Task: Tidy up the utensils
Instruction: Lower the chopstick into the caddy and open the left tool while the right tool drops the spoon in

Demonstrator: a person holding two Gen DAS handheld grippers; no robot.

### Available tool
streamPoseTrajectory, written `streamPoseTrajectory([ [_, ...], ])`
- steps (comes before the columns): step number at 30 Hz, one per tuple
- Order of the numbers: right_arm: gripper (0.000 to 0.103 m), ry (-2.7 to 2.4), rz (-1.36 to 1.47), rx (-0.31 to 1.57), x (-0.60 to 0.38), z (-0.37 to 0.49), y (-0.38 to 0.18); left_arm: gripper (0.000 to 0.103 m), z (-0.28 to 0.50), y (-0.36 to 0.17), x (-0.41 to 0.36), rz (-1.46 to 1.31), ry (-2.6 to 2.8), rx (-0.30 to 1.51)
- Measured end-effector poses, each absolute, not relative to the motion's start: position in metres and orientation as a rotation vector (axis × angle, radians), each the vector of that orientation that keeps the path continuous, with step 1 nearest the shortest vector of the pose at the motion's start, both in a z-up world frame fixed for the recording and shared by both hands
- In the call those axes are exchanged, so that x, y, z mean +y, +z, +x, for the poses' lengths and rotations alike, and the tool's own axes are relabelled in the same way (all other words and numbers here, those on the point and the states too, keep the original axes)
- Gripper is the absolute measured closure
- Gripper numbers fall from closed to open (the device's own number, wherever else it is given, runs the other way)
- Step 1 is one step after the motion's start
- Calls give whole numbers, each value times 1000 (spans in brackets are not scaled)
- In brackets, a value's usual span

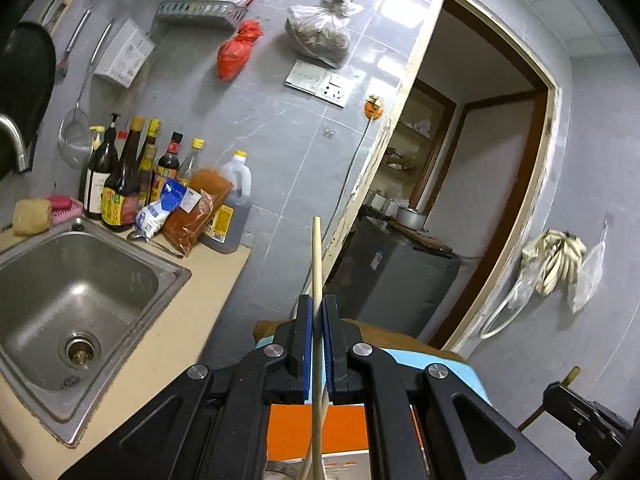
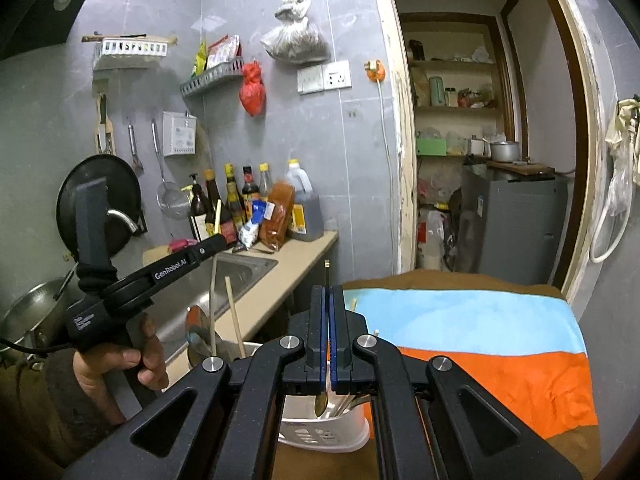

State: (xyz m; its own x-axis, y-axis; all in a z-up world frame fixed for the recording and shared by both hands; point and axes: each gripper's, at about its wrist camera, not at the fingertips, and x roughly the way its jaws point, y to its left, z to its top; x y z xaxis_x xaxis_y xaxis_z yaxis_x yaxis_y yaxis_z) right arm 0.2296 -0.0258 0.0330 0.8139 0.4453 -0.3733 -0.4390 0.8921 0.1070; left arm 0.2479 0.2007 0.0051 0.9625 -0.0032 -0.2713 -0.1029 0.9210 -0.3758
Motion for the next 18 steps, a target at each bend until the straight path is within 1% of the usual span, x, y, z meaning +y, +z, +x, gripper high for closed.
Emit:
streamPoseTrajectory([
  [18, 101, 466, 54, 494, -27, 247, 7, 97, 237, 3, 189, -324, 42, 340],
])
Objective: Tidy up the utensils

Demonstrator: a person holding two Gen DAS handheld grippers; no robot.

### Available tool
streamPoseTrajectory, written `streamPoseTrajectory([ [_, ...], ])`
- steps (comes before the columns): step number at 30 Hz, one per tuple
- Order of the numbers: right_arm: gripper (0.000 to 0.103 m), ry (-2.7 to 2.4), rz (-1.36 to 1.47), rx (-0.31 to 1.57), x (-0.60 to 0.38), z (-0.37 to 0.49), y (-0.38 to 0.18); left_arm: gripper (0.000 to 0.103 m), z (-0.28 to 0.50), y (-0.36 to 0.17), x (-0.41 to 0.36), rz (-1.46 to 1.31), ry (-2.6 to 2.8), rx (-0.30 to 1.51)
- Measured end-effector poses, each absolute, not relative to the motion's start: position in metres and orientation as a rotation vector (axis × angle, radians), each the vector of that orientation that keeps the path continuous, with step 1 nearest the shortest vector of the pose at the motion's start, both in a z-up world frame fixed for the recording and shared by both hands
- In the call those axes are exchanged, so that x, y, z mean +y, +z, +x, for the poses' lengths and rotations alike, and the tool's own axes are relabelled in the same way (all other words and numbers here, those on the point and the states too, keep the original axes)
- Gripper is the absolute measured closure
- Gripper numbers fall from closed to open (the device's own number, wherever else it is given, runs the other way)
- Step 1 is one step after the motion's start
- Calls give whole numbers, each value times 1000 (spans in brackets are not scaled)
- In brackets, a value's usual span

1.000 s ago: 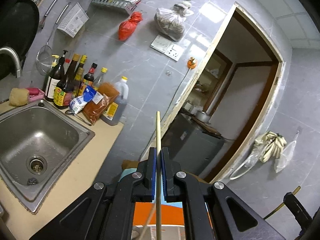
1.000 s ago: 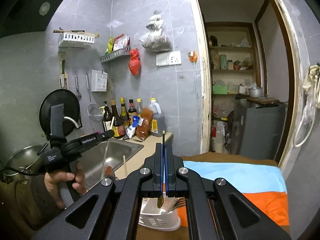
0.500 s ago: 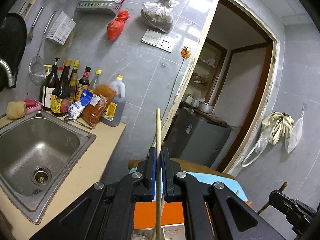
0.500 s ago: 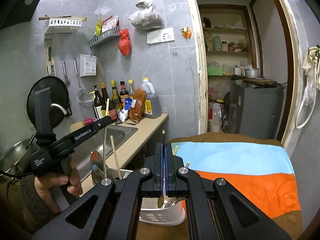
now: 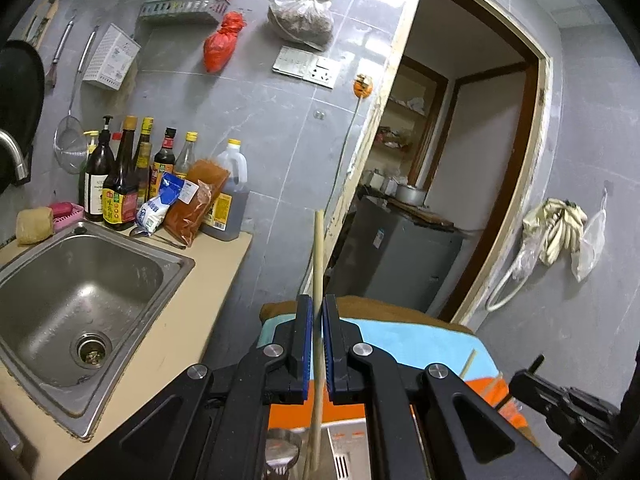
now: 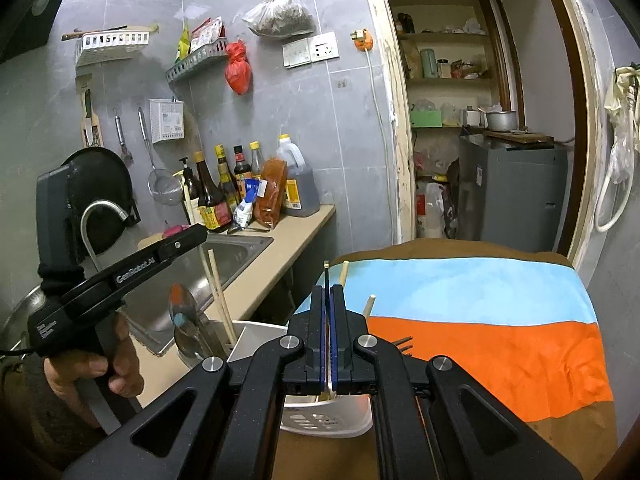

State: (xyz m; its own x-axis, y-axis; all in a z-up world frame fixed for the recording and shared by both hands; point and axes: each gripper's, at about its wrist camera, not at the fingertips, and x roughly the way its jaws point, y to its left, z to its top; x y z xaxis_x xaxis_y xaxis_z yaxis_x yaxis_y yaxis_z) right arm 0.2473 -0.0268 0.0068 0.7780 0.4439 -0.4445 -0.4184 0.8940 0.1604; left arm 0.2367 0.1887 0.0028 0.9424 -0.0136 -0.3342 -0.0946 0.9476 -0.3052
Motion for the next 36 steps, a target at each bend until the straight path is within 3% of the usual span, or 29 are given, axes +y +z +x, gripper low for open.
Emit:
streamPoseTrajectory([
  [7, 100, 470, 50, 484, -29, 239, 10, 95, 227, 6, 187, -308, 33, 379],
  [12, 100, 461, 36, 462, -33, 230, 19, 84, 216, 12, 185, -311, 23, 389],
  [19, 100, 424, 17, 444, -45, 211, 28, 77, 196, 20, 174, -288, 4, 388],
  [24, 100, 387, 17, 447, -56, 195, 31, 53, 178, 20, 163, -291, -32, 402],
  [28, 100, 365, 15, 451, -66, 184, 33, 51, 166, 18, 152, -275, -50, 431],
  [36, 100, 324, 19, 469, -100, 161, 29, 26, 141, 17, 124, -237, -55, 472],
])
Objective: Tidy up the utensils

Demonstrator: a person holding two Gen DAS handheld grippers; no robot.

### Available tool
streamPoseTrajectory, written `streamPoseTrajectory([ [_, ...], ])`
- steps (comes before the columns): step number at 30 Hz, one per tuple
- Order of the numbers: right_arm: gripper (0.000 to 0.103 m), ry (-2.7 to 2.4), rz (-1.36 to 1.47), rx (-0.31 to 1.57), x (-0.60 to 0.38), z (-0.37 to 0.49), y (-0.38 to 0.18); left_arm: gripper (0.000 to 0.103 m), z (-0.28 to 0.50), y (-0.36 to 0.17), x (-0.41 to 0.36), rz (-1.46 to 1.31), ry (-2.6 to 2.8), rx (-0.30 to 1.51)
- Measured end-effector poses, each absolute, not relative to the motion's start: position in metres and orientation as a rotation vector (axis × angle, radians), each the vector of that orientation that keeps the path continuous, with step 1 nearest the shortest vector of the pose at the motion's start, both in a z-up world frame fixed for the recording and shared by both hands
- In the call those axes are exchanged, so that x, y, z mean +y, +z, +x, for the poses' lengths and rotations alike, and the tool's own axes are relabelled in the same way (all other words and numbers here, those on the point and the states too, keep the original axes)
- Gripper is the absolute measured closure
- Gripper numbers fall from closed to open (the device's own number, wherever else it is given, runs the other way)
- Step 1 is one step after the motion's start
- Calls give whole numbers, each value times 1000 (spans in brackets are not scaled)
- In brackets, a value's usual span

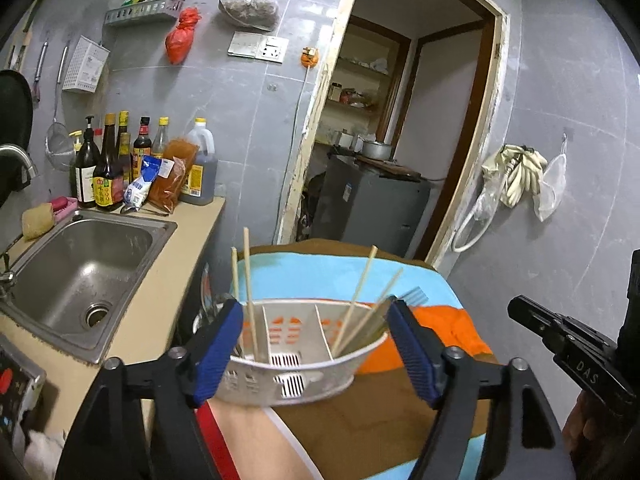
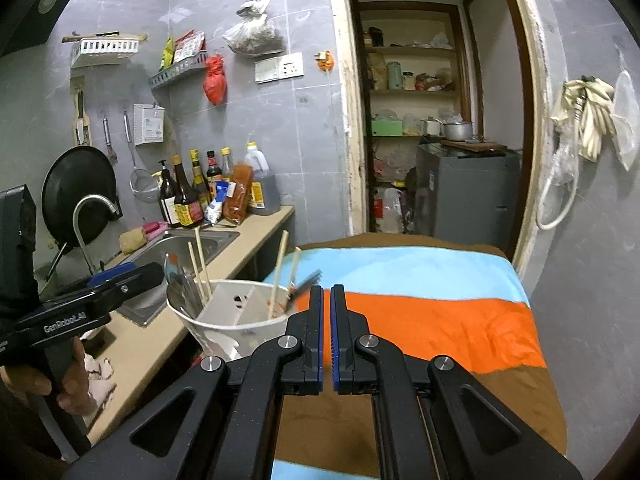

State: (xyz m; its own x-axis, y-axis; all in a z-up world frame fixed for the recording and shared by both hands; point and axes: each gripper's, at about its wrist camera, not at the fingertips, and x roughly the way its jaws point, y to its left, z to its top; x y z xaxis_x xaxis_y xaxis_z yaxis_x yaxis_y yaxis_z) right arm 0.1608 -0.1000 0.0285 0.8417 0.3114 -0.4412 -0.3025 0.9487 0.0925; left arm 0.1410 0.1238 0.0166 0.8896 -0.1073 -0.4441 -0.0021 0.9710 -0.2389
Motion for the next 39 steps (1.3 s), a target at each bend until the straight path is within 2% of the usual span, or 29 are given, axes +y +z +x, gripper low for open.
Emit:
streamPoseTrajectory([
  [2, 96, 322, 23, 478, -111, 155, 26, 23, 135, 18, 114, -223, -57, 475],
  [4, 80, 317, 23, 488, -121, 150, 24, 18, 129, 19, 104, -207, -59, 475],
  [5, 66, 314, 29, 492, -128, 146, 23, 15, 126, 19, 99, -205, -58, 479],
  [6, 58, 312, 37, 487, -133, 142, 24, 14, 123, 20, 95, -211, -61, 485],
  [10, 55, 290, 37, 483, -155, 130, 24, 7, 109, 16, 78, -234, -65, 512],
  [13, 42, 263, 46, 483, -173, 120, 23, 6, 99, 15, 68, -241, -62, 529],
  [15, 27, 240, 49, 465, -183, 110, 25, 5, 90, 15, 62, -237, -58, 527],
  [18, 19, 207, 57, 444, -200, 94, 25, 5, 74, 16, 54, -239, -43, 513],
  [21, 14, 173, 70, 432, -215, 79, 26, 5, 60, 18, 49, -232, -24, 500],
  [39, 6, 160, 74, 395, -243, 5, 27, 5, -14, 21, 20, -168, 19, 452],
])
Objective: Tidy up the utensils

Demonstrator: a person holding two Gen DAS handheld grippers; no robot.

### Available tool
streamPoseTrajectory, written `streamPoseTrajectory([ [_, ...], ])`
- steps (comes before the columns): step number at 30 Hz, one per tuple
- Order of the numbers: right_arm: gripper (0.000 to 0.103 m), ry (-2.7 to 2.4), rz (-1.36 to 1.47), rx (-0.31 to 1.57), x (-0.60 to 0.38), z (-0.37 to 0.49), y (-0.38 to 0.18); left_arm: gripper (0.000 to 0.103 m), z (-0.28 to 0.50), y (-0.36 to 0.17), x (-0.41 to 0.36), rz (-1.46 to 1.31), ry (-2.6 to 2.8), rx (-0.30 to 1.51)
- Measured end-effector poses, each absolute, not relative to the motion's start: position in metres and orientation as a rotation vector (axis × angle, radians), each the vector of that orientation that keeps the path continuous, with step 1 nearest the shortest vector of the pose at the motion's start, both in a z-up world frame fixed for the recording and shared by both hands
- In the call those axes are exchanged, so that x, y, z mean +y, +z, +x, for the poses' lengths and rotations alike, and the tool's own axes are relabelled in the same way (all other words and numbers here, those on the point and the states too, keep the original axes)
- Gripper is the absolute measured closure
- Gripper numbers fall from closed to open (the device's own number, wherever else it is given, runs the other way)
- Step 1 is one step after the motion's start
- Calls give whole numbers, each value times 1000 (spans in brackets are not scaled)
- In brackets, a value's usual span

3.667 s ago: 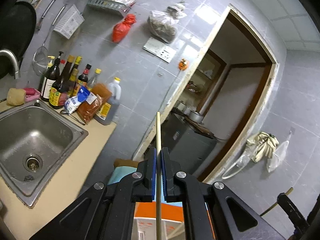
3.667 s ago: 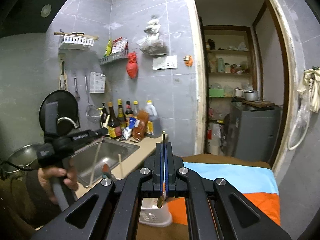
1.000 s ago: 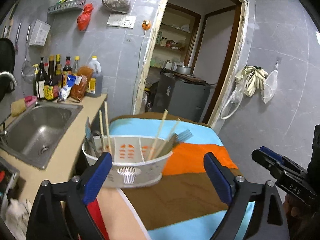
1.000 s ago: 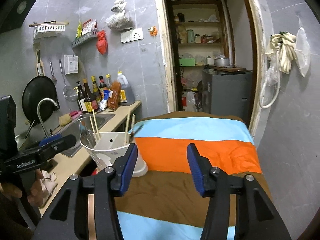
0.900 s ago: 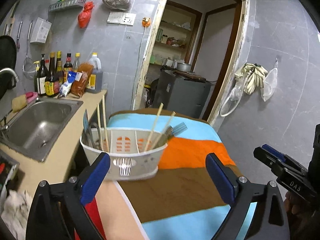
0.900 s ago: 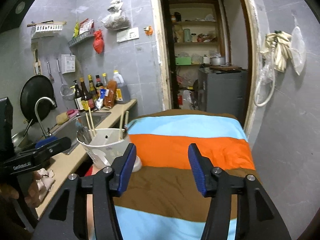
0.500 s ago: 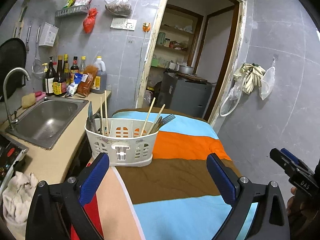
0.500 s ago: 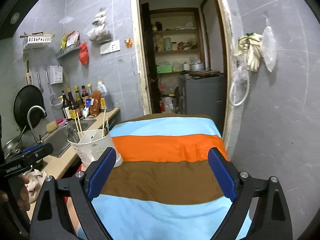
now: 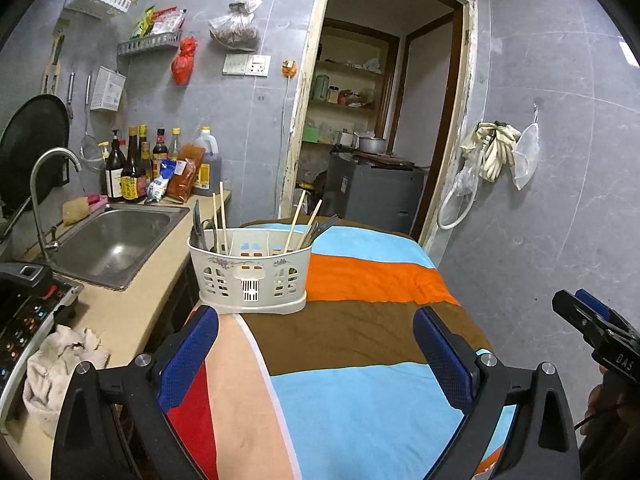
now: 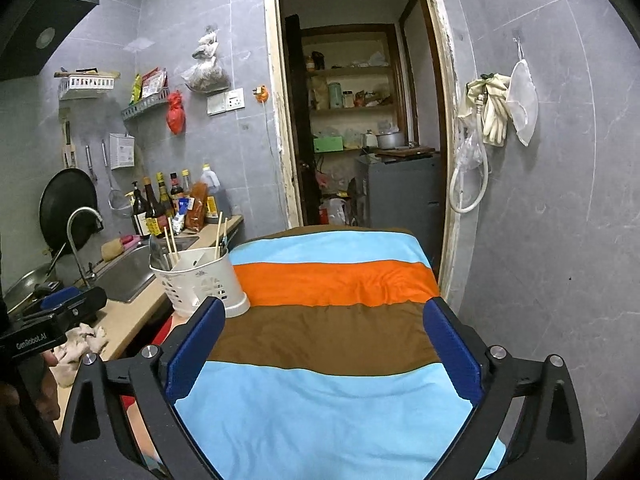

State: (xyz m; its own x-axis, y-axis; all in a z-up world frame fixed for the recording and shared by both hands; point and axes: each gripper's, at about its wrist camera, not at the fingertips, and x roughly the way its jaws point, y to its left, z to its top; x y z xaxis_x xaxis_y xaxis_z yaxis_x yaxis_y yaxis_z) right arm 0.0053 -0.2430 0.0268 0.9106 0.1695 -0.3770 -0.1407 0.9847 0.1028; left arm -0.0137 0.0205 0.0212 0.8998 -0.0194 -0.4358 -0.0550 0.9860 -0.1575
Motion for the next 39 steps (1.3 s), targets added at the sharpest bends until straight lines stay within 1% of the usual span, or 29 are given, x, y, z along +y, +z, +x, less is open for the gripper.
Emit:
streamPoseTrajectory([
  [4, 5, 167, 73, 393, -246, -1, 27, 5, -22, 24, 17, -156, 23, 433],
  [6, 2, 171, 73, 392, -248, -3, 27, 5, -25, 25, 15, -151, 23, 429],
  [12, 2, 171, 78, 386, -252, -5, 29, 5, -32, 25, 11, -141, 15, 423],
  [15, 2, 170, 78, 385, -253, -6, 29, 2, -32, 26, 9, -138, 16, 419],
  [39, 2, 171, 80, 395, -258, -7, 30, 1, -32, 27, 4, -129, 8, 413],
])
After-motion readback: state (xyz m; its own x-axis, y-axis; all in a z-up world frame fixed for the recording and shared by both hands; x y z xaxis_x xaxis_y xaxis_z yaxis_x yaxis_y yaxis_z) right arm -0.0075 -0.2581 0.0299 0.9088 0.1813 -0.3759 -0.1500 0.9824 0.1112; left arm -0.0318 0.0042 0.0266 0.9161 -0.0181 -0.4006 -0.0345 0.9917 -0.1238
